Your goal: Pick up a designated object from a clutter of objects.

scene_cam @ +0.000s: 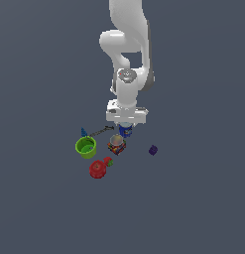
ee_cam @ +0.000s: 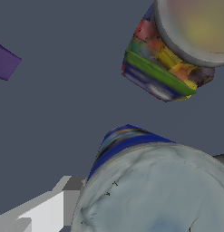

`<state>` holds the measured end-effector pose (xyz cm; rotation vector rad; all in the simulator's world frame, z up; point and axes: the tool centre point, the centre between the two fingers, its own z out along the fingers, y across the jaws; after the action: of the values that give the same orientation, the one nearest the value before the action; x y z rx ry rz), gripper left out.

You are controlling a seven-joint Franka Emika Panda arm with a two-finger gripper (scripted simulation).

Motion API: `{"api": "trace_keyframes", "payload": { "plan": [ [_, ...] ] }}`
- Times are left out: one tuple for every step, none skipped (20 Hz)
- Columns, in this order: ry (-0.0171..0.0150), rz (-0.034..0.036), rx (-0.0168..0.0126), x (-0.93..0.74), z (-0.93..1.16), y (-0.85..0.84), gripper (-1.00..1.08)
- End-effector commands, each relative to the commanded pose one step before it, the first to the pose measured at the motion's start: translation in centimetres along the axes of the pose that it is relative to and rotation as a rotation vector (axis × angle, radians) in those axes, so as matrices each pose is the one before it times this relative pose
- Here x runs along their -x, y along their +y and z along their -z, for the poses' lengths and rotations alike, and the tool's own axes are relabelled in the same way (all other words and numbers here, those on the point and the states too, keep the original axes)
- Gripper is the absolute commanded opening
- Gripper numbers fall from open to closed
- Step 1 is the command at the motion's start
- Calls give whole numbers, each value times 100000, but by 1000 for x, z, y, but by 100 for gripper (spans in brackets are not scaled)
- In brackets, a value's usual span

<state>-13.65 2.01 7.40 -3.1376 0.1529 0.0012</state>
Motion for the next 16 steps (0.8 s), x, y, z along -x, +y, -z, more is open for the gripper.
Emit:
{"api": "trace_keyframes", "payload": {
  "plan": [
    [70,-1,-8,-34,20,-2,-100],
    [0,0,0,0,0,0,-100],
    [0,0,0,0,0,0,-100],
    [0,0,0,0,0,0,-100],
    [0,0,0,0,0,0,-100],
    [0,0,0,0,0,0,-100],
    [0,0,0,0,0,0,-100],
    [-71,-5,46,29,-22,3,-100],
    [0,0,0,-8,18,-1,-100],
    [0,0,0,-25,55,-3,-100],
    [0,0,0,-42,91,-5,-100],
    [0,0,0,-59,128,-7,-100],
    [0,0,0,-76,165,-9,-100],
    [0,0,0,-94,203,-10,-100],
    [0,0,0,-111,240,-12,-100],
    [0,0,0,-129,278,-14,-100]
  ]
}}
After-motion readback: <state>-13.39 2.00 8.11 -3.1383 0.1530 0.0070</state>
